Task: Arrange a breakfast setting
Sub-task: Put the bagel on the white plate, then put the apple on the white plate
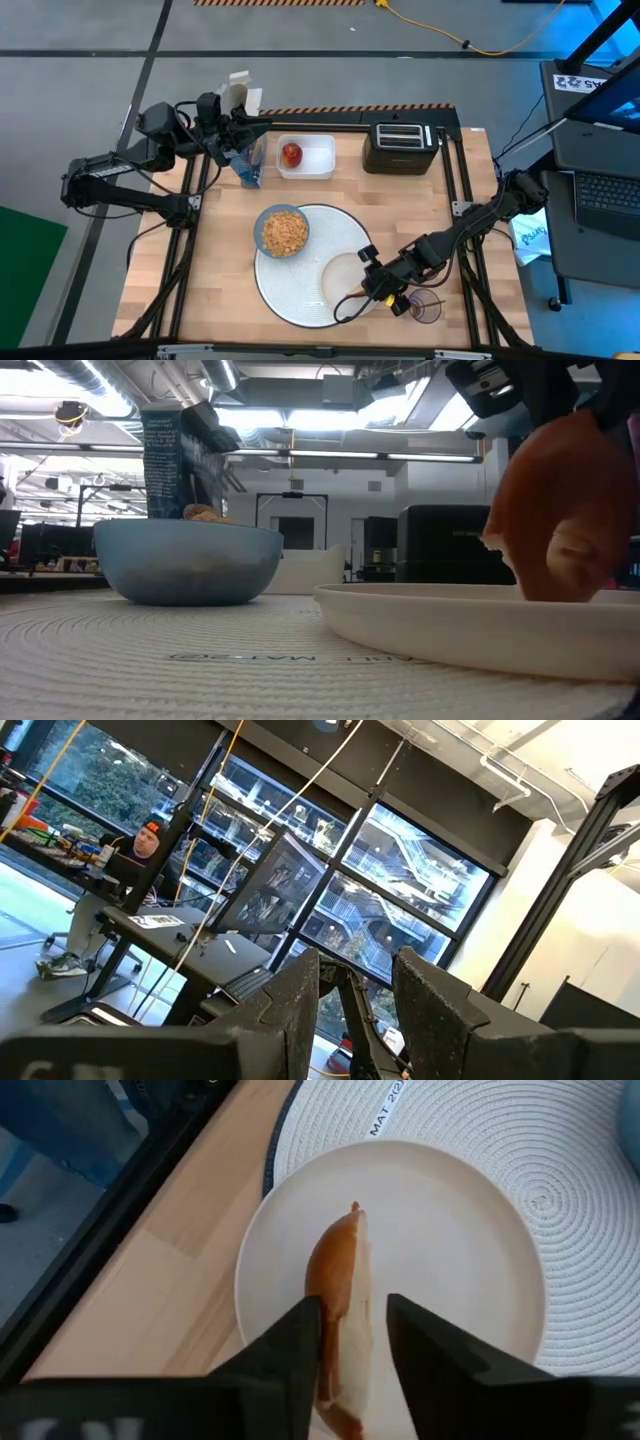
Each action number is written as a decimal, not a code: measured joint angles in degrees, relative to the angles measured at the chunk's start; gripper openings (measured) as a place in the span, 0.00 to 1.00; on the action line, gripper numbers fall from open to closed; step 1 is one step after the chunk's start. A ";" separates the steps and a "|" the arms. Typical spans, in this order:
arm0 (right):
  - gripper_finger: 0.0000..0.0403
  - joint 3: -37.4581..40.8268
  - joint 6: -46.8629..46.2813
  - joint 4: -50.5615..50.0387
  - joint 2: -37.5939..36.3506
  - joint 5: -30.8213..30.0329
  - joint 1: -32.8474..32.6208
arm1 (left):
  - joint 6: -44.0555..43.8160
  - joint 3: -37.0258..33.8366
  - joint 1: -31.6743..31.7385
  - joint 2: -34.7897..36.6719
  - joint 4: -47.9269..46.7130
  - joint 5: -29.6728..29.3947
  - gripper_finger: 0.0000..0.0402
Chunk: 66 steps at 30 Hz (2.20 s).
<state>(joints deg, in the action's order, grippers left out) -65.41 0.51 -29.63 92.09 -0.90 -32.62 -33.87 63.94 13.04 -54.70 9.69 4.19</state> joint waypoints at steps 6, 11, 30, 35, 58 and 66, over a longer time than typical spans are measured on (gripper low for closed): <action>0.35 -1.82 0.17 0.06 -0.07 0.03 0.00 | 0.00 0.00 0.00 0.00 0.00 0.00 0.30; 0.34 -2.05 0.18 -0.28 -0.11 1.88 0.00 | 0.00 0.00 0.00 0.00 0.00 0.00 0.30; 0.34 -13.49 7.78 -8.95 -0.11 0.31 11.38 | 2.68 0.09 0.07 1.31 0.58 1.20 0.30; 0.34 -17.35 17.85 -7.69 -0.11 -2.15 21.04 | 6.86 0.09 0.07 1.27 0.37 -3.34 0.30; 0.53 -23.01 20.69 31.78 20.88 22.91 57.88 | 8.67 0.07 2.34 6.54 -1.62 -13.51 0.30; 0.96 -32.44 22.25 28.89 29.61 23.53 56.86 | 2.84 0.04 2.34 6.27 -1.53 -18.50 0.30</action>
<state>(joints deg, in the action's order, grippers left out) -97.85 22.76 -0.74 121.71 22.63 24.24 -31.03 63.99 15.38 -48.42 8.16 -14.31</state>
